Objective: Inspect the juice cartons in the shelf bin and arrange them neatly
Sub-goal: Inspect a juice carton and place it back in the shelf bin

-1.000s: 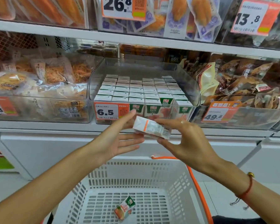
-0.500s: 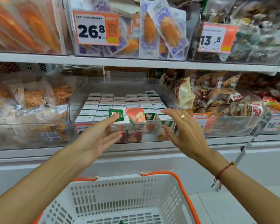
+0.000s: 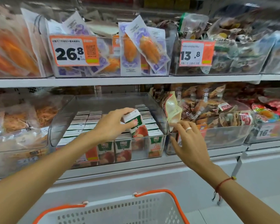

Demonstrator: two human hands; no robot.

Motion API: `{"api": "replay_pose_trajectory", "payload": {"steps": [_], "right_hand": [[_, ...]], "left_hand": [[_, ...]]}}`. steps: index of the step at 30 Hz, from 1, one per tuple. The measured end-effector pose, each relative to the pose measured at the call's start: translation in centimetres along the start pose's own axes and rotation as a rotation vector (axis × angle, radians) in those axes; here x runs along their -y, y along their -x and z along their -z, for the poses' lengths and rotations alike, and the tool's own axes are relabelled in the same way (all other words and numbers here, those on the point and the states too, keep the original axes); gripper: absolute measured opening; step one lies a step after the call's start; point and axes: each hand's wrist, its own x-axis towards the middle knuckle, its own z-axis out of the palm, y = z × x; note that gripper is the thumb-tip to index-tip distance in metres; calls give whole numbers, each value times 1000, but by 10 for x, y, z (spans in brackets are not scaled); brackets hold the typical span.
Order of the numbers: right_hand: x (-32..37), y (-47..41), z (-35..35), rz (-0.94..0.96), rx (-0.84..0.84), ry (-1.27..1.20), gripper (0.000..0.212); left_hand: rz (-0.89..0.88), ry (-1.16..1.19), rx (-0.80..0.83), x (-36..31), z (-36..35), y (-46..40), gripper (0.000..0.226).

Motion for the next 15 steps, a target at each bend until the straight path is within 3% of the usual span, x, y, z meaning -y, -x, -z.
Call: {"api": "replay_pose_trajectory", "payload": {"steps": [9, 15], "right_hand": [[1, 5, 1, -3, 2, -15, 41], [1, 7, 1, -8, 13, -20, 43]], "left_hand": [[-52, -331, 212, -14, 3, -17, 42], [-22, -159, 327, -3, -22, -21, 44]]}}
